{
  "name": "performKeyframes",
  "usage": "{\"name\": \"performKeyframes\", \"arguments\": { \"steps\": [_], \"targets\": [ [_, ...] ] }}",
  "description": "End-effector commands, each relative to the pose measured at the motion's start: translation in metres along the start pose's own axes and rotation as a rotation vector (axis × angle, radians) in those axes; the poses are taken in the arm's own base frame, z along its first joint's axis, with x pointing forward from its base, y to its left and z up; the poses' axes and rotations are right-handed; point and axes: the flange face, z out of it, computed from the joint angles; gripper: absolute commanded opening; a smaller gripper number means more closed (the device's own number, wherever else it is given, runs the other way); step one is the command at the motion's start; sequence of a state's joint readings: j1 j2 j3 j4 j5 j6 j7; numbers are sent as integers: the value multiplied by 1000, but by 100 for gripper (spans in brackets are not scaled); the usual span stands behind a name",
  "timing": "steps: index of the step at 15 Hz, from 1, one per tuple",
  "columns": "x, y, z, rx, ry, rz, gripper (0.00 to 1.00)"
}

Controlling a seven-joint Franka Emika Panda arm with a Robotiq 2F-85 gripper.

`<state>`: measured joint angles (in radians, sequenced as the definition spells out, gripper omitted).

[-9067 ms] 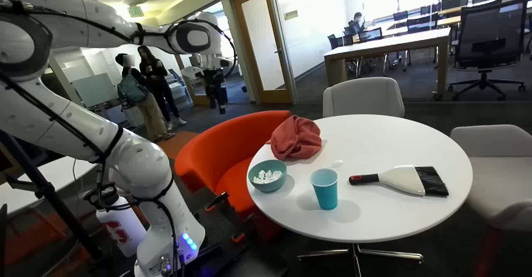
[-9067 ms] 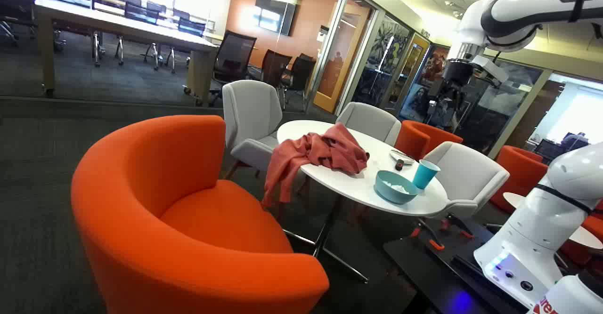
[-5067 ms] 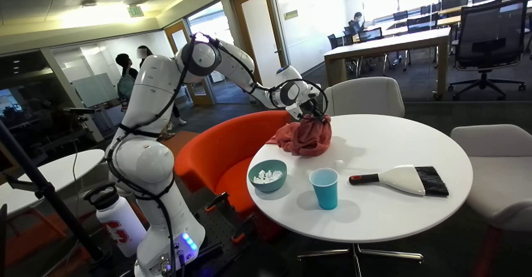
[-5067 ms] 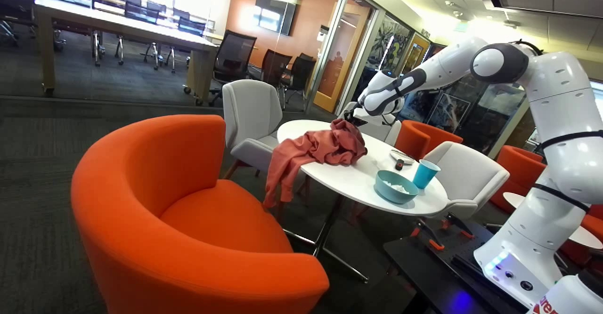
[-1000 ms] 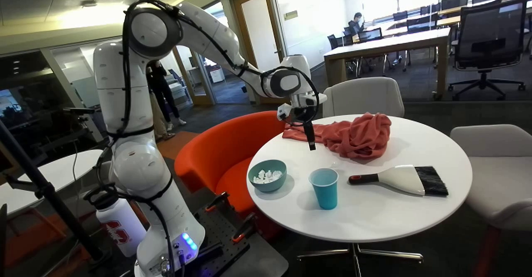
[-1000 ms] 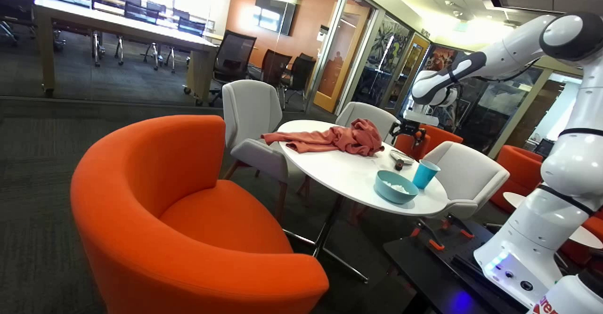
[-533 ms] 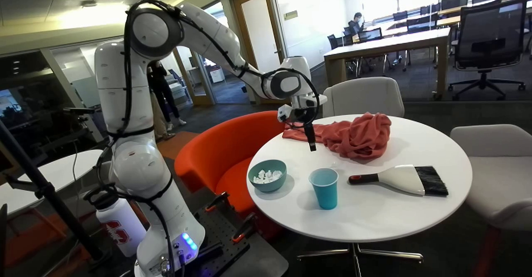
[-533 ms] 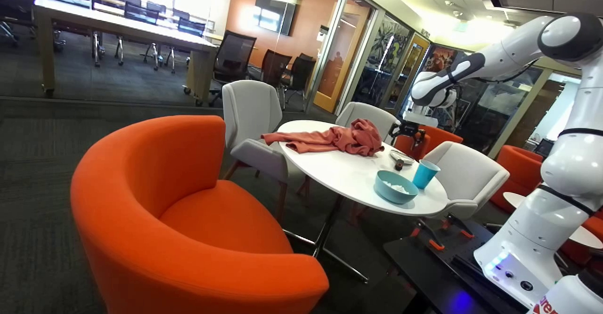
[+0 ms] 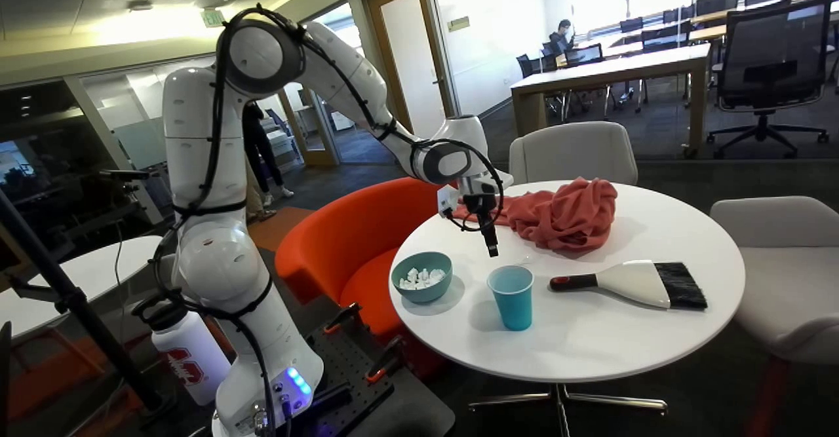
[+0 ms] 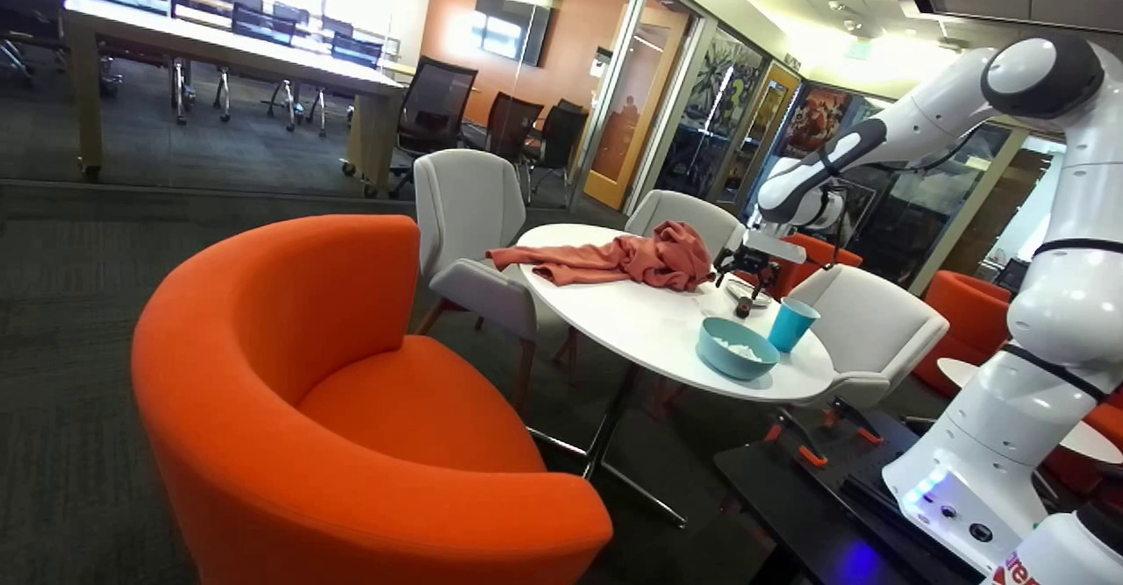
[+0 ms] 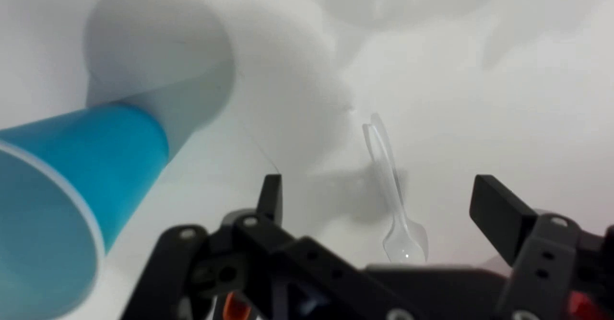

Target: Shift the garment to the left then use the spoon to stir the contents of the bowl

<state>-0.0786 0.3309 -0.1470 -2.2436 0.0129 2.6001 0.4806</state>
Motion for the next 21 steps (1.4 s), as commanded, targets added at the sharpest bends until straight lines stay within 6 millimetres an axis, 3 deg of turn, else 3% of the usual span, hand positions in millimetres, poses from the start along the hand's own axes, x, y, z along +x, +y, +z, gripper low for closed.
{"name": "performKeyframes", "arguments": {
  "steps": [1, 7, 15, 21],
  "targets": [
    [-3, 6, 19, -6, 37, -32, 100],
    [-1, 6, 23, -17, 10, -9, 100],
    [3, -15, 51, -67, 182, -157, 100],
    [0, -12, 67, -39, 180, -151, 100]
  ]
}}
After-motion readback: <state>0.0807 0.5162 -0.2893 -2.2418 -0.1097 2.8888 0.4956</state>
